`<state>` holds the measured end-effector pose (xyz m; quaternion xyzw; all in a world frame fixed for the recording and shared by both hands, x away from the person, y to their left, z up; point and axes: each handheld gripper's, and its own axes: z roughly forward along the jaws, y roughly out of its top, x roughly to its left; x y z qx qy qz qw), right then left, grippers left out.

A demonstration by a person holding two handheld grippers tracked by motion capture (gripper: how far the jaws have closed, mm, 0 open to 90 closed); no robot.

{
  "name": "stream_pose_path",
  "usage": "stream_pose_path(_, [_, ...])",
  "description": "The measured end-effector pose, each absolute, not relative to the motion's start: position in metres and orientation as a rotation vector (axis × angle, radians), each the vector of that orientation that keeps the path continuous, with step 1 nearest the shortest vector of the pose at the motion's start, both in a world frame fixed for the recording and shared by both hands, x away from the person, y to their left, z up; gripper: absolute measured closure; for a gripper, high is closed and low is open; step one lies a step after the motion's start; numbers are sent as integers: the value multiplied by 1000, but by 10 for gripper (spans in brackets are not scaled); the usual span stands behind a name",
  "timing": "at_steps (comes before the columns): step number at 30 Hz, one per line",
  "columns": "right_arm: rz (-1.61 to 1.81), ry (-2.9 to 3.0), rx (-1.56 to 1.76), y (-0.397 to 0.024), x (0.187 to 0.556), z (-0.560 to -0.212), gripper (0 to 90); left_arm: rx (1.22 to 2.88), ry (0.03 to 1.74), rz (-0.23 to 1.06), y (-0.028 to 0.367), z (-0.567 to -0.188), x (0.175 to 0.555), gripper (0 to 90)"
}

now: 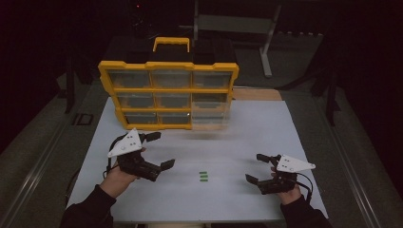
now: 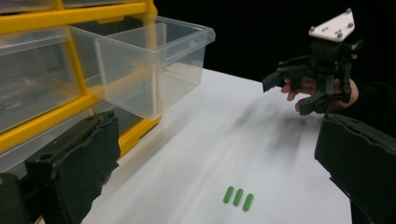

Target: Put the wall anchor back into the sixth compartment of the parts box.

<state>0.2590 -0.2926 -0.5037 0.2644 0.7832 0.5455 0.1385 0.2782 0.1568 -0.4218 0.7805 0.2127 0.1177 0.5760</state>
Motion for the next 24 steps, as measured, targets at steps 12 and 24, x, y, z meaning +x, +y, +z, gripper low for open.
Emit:
stream_pose_path(12, [1582,2271,769,-291,259,-505,118,1887,422,213,122,-436,287,0])
stream_pose_path(24, [1584,2274,768,-292,260,-505,118,1957,355,173,96,-460,294,123])
